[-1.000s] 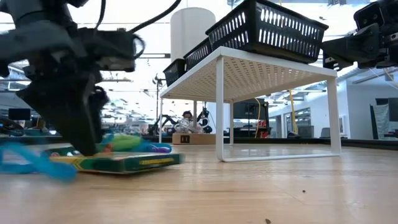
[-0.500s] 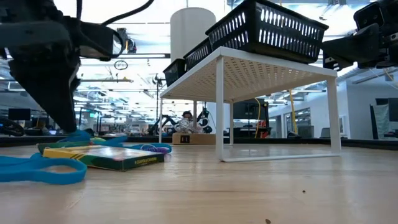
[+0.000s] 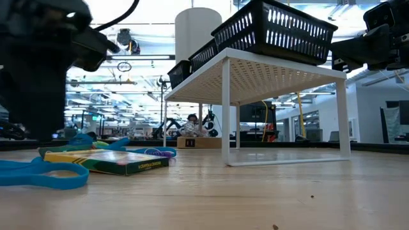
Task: Pick & Place Office Desk Supplies
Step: Put the crayon box into the top black bin on the shelf
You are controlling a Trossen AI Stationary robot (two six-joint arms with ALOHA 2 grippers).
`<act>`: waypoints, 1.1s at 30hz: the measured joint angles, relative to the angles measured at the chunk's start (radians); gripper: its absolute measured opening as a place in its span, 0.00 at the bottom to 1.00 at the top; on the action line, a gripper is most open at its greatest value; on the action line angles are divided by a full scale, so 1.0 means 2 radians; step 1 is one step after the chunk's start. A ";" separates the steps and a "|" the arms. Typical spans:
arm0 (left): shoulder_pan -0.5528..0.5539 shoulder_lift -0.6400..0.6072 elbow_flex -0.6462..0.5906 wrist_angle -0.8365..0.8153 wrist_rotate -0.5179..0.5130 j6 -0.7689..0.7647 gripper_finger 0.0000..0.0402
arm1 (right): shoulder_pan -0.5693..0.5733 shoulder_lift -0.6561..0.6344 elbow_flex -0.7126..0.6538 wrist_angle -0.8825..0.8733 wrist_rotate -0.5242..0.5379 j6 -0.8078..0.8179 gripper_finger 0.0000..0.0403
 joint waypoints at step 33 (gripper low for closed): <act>0.008 0.034 -0.005 -0.022 0.018 -0.078 0.49 | 0.000 0.001 0.000 0.000 0.000 0.000 0.00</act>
